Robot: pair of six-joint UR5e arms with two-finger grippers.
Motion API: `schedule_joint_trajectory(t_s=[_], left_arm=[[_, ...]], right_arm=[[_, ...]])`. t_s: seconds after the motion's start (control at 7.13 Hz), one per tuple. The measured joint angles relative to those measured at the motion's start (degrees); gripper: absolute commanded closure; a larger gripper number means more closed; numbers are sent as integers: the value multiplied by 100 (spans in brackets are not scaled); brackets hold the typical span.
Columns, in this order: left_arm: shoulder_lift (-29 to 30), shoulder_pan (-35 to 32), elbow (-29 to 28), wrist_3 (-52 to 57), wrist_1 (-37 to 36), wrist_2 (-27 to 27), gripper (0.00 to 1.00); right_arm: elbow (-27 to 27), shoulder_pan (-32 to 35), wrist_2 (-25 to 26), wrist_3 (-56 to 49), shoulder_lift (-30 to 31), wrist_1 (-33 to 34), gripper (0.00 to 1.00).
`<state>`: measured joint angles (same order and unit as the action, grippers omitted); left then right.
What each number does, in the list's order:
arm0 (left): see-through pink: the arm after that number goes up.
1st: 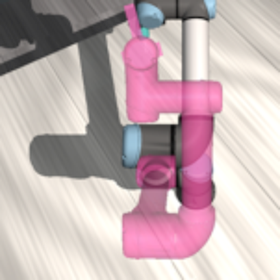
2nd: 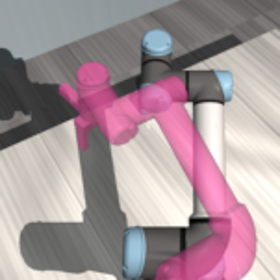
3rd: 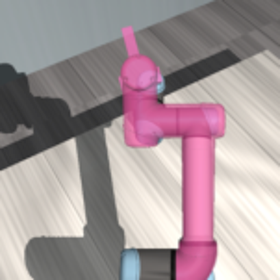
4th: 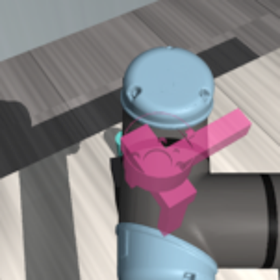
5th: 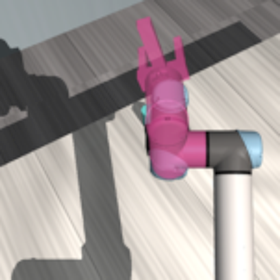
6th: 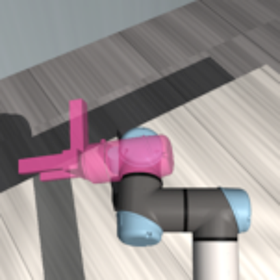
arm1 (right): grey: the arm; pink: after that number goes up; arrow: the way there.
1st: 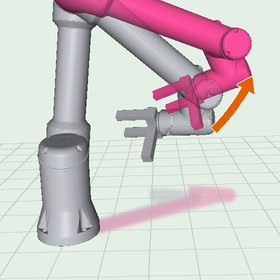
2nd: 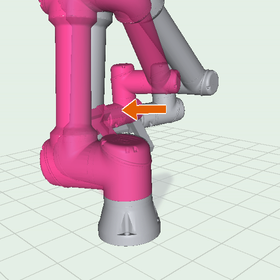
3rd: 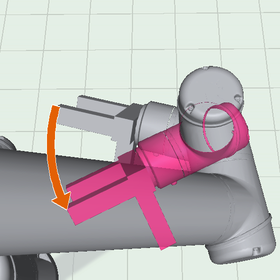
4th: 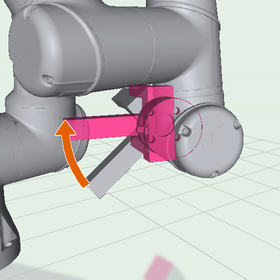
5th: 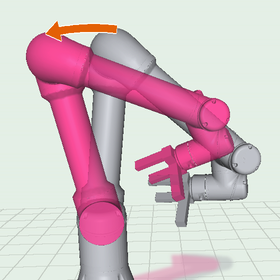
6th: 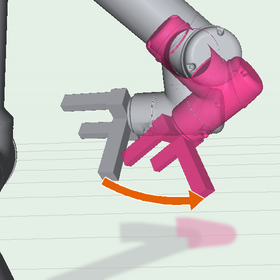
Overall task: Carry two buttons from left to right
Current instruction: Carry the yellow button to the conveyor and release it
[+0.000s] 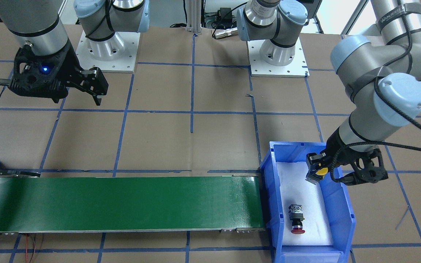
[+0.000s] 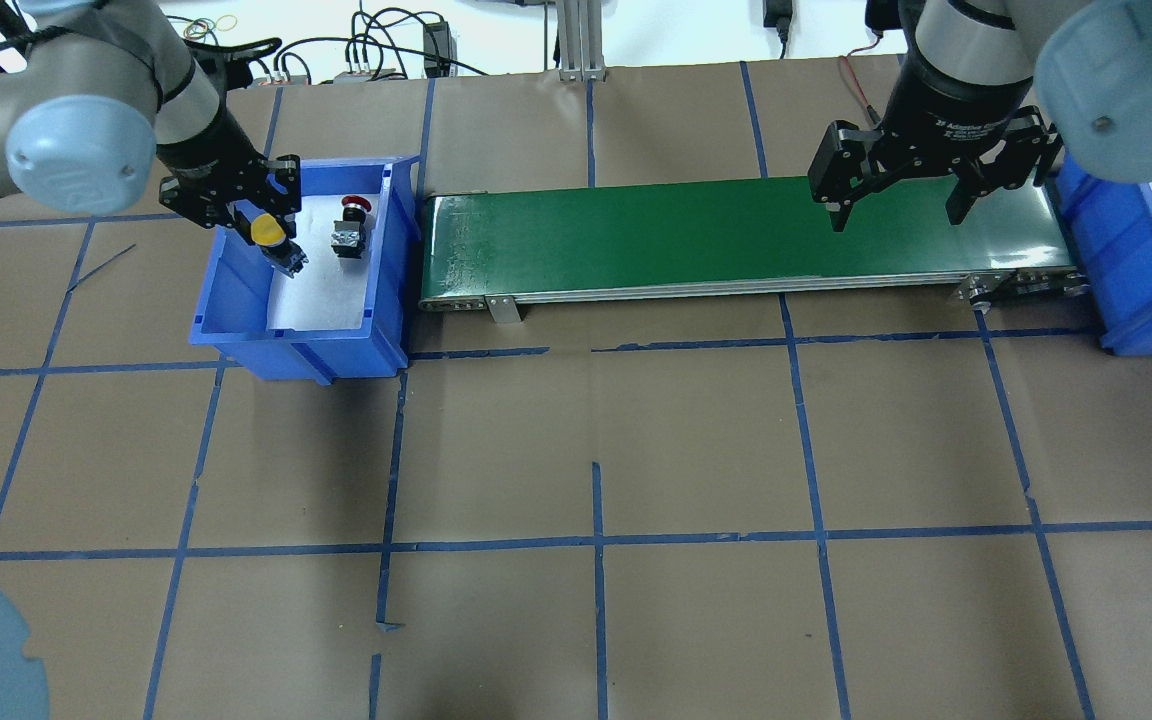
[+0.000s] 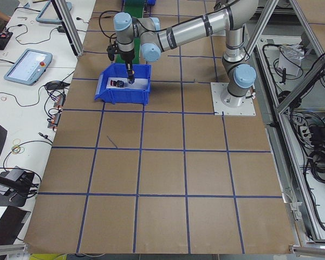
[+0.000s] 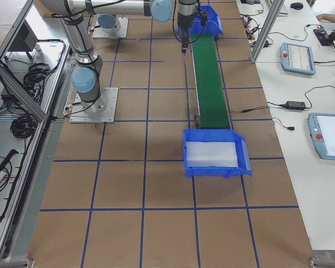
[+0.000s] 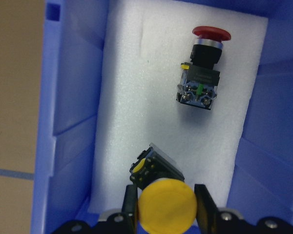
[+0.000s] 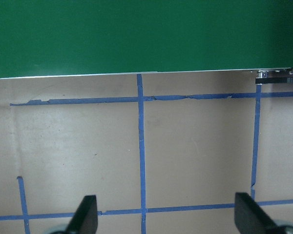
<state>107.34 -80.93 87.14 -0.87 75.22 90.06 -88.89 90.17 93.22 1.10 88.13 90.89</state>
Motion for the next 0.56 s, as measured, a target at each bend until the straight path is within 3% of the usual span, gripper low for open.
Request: schedule_joint_trajectory(t_s=[0.28, 0.56], left_arm=[[-141, -232, -679, -381, 788, -39, 97], [-113, -884, -973, -1353, 939, -117, 97]], right_arm=[[89, 32, 10, 6, 50, -53, 0], [99, 32, -79, 4, 60, -8, 0]])
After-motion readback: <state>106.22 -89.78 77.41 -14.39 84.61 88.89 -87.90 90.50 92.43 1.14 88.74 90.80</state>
